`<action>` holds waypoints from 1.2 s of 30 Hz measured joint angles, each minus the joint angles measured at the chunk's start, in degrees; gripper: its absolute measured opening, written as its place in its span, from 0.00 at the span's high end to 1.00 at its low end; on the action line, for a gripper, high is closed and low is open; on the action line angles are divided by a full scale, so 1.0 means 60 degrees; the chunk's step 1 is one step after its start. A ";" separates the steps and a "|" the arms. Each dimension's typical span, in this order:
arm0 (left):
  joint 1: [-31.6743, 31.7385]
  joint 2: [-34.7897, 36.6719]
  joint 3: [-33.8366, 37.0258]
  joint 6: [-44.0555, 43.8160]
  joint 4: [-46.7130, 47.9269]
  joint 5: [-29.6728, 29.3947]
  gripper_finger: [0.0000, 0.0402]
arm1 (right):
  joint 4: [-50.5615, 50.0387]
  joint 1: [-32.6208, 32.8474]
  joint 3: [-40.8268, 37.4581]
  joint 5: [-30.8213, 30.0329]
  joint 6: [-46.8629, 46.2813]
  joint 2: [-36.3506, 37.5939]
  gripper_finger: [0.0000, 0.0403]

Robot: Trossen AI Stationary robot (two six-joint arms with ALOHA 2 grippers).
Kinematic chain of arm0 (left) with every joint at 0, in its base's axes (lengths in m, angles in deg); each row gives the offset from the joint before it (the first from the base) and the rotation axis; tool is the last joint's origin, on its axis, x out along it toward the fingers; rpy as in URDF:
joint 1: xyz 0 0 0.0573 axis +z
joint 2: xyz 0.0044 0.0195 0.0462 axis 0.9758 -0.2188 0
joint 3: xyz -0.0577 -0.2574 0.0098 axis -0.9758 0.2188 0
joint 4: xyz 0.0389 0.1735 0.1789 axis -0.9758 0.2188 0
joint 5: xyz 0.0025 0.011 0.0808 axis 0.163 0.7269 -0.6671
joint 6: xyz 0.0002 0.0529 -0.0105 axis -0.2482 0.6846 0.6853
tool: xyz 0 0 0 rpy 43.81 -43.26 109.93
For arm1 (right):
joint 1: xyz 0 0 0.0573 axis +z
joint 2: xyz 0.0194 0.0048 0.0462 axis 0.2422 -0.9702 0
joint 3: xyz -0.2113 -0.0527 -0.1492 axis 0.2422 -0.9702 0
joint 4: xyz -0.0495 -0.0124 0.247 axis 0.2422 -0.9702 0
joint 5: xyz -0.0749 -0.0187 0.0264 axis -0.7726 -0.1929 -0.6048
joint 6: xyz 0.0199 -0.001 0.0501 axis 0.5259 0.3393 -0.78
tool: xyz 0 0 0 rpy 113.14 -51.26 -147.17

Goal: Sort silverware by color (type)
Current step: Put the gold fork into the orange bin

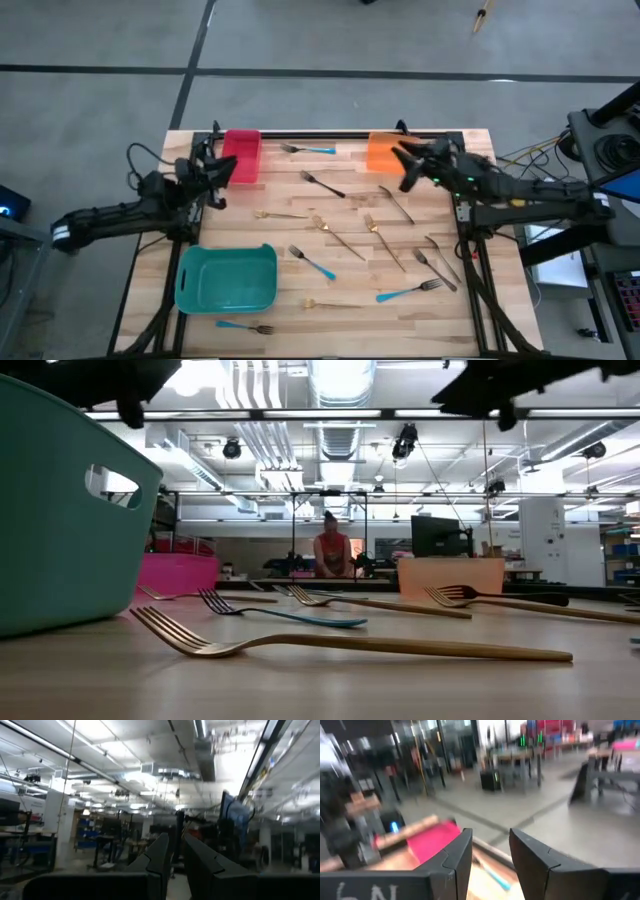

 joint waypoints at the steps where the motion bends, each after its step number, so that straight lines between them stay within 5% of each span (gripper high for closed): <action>1: 0.0003 -0.0248 -0.0300 0.0241 0.0305 0.0000 0.91 | -0.0414 0.0000 0.0368 0.0002 -0.0025 -0.0280 0.70; 10: 0.0200 -0.1862 -0.3619 0.2785 0.5604 -0.0965 0.91 | -0.3542 0.0000 0.3109 -0.0006 -0.0084 -0.2311 0.70; 24: 0.0240 -0.2213 -0.3962 0.4315 0.5874 -0.1093 0.91 | -0.7170 0.0004 0.5842 0.0384 -0.2895 -0.4670 0.70; 36: 0.0240 -0.1865 -0.3803 0.4168 0.5728 -0.1093 0.91 | -0.9248 0.0008 0.7018 0.4438 -0.6110 -0.6876 0.70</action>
